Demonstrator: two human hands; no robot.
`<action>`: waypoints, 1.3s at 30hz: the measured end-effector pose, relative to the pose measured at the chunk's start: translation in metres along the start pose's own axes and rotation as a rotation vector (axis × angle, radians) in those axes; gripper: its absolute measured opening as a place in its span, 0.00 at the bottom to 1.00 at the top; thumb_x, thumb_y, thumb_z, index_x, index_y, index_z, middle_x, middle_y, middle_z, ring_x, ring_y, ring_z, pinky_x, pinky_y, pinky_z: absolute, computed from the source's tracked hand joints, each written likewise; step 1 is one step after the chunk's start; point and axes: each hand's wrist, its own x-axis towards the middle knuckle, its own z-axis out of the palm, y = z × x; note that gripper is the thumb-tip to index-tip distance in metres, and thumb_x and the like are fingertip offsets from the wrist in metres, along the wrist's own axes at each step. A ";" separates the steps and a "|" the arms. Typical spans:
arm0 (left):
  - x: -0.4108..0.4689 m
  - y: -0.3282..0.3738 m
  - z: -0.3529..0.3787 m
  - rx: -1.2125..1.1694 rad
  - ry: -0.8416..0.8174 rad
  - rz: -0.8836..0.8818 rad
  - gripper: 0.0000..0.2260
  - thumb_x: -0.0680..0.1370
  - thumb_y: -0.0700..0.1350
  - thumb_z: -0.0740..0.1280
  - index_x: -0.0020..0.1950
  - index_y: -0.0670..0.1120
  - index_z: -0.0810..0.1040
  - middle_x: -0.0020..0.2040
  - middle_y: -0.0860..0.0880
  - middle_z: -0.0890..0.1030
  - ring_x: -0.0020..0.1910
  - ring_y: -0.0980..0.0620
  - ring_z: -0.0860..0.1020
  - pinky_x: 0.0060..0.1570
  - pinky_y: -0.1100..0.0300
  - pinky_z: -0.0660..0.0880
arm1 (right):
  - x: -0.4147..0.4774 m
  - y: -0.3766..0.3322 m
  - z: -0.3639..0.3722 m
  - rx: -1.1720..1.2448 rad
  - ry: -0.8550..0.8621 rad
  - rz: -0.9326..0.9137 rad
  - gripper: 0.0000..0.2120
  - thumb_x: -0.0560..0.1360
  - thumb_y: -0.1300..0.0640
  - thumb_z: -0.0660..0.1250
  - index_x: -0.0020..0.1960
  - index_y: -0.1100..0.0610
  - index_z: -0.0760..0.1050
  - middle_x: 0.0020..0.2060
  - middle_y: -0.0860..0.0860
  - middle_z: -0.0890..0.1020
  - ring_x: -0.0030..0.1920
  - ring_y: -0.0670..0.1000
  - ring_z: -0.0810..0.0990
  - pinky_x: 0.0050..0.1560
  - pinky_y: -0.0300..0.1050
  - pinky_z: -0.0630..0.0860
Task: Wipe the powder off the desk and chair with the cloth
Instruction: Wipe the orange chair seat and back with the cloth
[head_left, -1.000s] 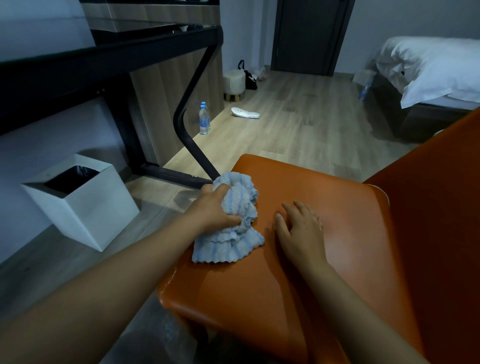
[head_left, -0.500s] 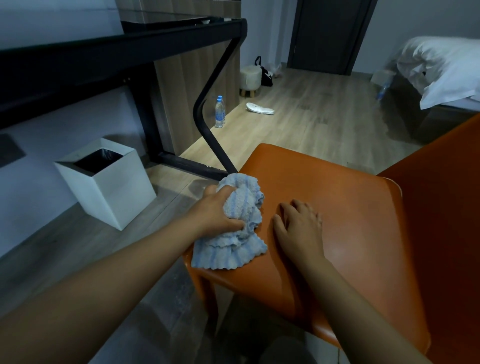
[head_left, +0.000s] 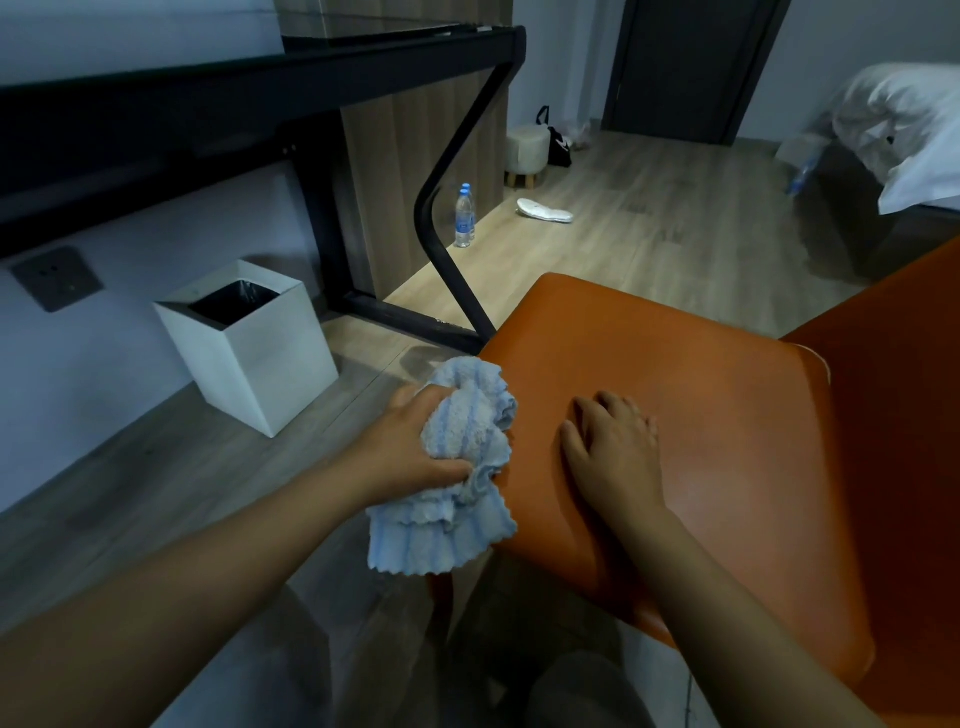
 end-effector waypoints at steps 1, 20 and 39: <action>-0.004 -0.004 0.000 -0.010 0.005 0.008 0.39 0.66 0.57 0.75 0.72 0.62 0.58 0.70 0.53 0.59 0.58 0.57 0.66 0.54 0.61 0.64 | -0.002 0.000 0.000 -0.002 -0.004 -0.004 0.21 0.81 0.47 0.57 0.71 0.53 0.69 0.72 0.55 0.67 0.74 0.58 0.59 0.75 0.61 0.51; -0.047 -0.037 0.005 -0.088 0.134 -0.063 0.33 0.66 0.51 0.77 0.66 0.59 0.64 0.61 0.53 0.66 0.57 0.55 0.70 0.52 0.61 0.68 | -0.029 -0.019 0.007 0.082 -0.065 -0.116 0.22 0.80 0.45 0.55 0.71 0.50 0.68 0.73 0.53 0.66 0.75 0.57 0.57 0.76 0.60 0.47; -0.140 -0.076 -0.044 -0.054 0.404 -0.478 0.40 0.65 0.60 0.76 0.73 0.58 0.63 0.67 0.50 0.71 0.64 0.49 0.71 0.62 0.57 0.69 | -0.061 -0.127 -0.002 0.508 -0.213 -0.482 0.22 0.80 0.47 0.60 0.73 0.47 0.65 0.72 0.44 0.65 0.70 0.39 0.60 0.64 0.31 0.59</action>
